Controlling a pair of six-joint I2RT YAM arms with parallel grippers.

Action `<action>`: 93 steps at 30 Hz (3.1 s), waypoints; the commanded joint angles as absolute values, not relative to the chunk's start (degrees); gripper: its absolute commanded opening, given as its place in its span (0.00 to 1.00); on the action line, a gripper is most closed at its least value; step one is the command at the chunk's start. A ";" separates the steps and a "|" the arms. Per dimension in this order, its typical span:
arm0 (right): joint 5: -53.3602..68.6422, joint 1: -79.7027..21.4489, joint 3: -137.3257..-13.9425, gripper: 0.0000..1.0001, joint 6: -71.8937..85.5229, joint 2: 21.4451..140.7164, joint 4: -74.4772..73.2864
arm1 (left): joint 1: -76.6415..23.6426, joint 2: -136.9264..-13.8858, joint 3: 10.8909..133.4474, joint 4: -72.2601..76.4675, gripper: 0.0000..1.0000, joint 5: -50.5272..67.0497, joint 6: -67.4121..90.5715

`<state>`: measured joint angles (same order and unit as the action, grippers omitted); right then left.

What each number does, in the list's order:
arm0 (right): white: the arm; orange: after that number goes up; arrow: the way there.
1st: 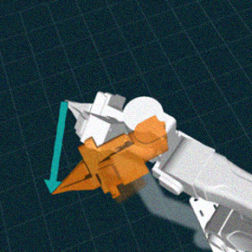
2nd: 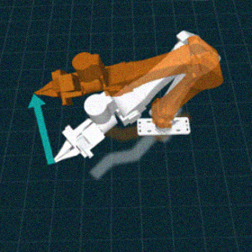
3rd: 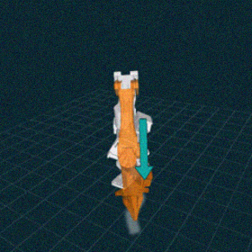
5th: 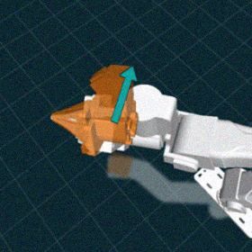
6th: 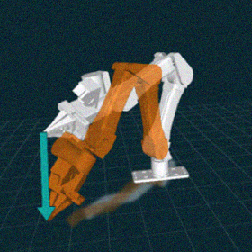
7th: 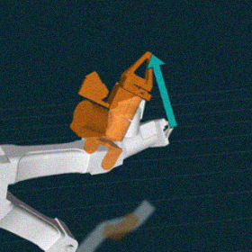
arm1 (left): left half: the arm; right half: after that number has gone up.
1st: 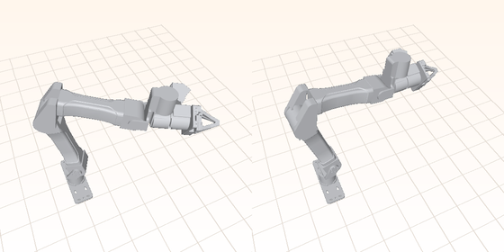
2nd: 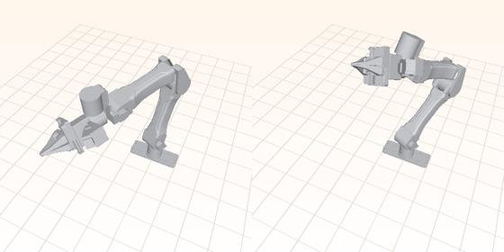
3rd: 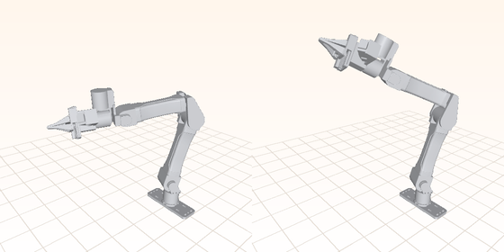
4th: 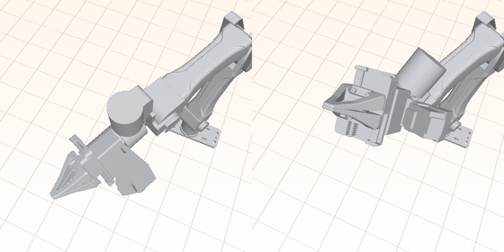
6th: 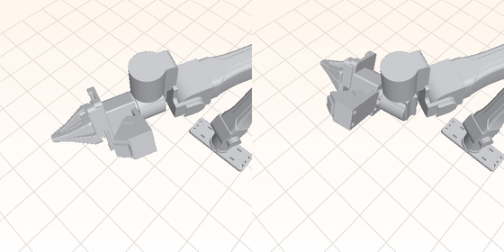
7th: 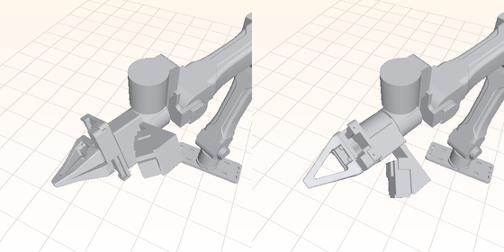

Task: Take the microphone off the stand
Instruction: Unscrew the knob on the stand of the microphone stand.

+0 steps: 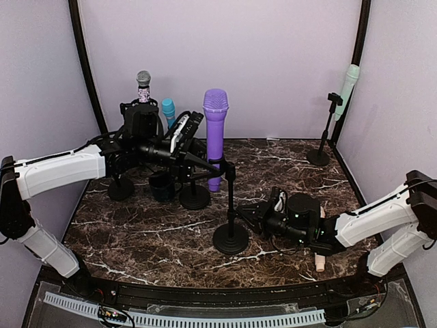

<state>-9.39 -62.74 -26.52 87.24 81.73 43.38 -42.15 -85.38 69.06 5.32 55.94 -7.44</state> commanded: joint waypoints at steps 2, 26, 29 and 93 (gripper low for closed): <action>-11.52 -63.41 -26.81 0.10 85.24 79.82 46.65 | -41.78 -86.29 66.88 -1.81 0.00 55.45 -7.63; -14.62 -68.50 -27.85 0.00 46.39 76.87 45.83 | -41.80 -87.72 66.89 -1.93 0.00 55.76 -8.08; -14.24 -69.71 -29.90 0.00 40.88 77.78 42.62 | -41.79 -87.70 66.88 -2.28 0.00 55.72 -8.24; 28.66 -51.91 -35.06 0.33 33.91 78.17 22.39 | -41.76 -87.31 66.27 -4.13 0.00 56.40 -9.95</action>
